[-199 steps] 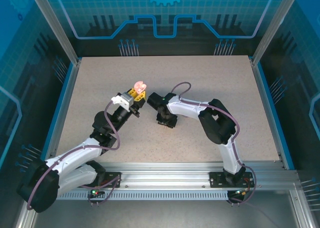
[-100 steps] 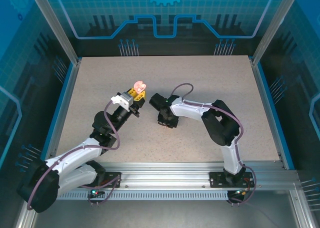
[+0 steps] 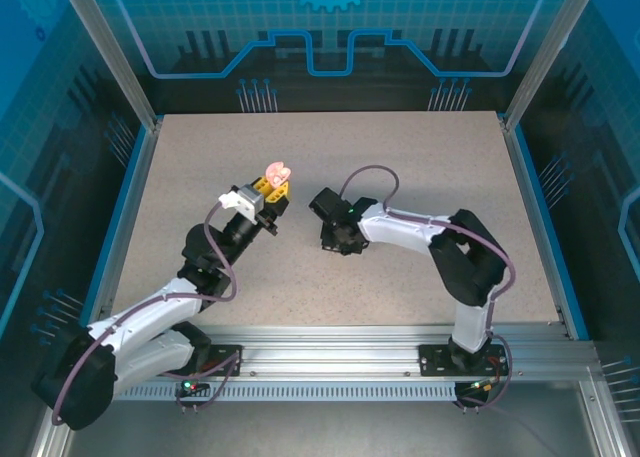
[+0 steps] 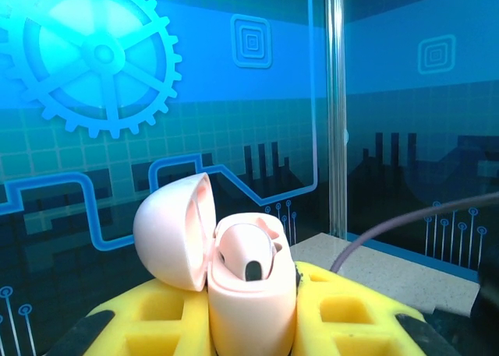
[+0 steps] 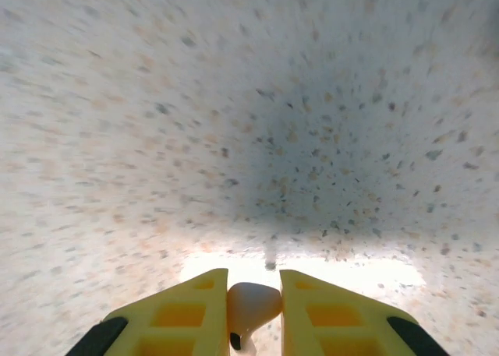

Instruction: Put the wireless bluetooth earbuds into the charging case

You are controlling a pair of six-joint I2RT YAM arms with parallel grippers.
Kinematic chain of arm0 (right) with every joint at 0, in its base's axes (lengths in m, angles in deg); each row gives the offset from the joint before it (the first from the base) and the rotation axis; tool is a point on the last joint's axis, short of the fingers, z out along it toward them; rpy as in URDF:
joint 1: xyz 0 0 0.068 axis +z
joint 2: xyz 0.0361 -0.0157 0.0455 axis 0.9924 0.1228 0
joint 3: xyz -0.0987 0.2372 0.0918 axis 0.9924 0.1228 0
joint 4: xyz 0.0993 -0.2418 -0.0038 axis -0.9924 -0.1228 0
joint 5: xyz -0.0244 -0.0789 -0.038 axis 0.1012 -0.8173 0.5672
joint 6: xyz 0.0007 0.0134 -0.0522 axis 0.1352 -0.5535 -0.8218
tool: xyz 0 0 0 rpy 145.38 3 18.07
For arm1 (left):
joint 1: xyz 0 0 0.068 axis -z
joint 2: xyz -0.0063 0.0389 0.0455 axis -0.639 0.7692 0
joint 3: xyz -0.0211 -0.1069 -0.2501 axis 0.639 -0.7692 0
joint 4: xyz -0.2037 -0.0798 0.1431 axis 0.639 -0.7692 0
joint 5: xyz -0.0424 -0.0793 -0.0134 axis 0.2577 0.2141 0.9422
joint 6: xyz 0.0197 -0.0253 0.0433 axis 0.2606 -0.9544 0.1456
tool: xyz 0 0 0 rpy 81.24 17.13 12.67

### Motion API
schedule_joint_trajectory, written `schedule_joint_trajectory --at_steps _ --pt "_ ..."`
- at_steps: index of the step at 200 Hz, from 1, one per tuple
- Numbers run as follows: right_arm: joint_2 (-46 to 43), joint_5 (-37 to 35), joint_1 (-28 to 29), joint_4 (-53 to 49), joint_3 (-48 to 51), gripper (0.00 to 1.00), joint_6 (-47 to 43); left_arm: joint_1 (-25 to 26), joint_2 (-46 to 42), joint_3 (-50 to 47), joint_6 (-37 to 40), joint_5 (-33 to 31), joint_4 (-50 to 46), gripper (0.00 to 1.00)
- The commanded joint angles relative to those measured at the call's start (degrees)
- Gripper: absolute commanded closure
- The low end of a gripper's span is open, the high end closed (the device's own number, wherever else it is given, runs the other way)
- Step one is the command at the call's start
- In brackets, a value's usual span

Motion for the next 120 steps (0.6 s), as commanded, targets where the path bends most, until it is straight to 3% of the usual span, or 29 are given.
schedule_joint_trajectory --at_steps 1,70,120 --pt "-7.17 -2.32 -1.31 1.73 -0.17 0.8 -4.87 -0.3 -1.42 0.68 -0.26 1.48 -0.15 1.0" --pt "-22.09 -2.13 -3.92 2.28 -6.37 0.8 -16.21 -0.31 -1.56 2.86 -1.22 6.33 -3.98 1.0" --pt "-27.91 1.8 -3.88 5.82 -12.11 0.81 -24.3 -0.23 -0.38 4.99 -1.73 10.19 -6.1 1.0"
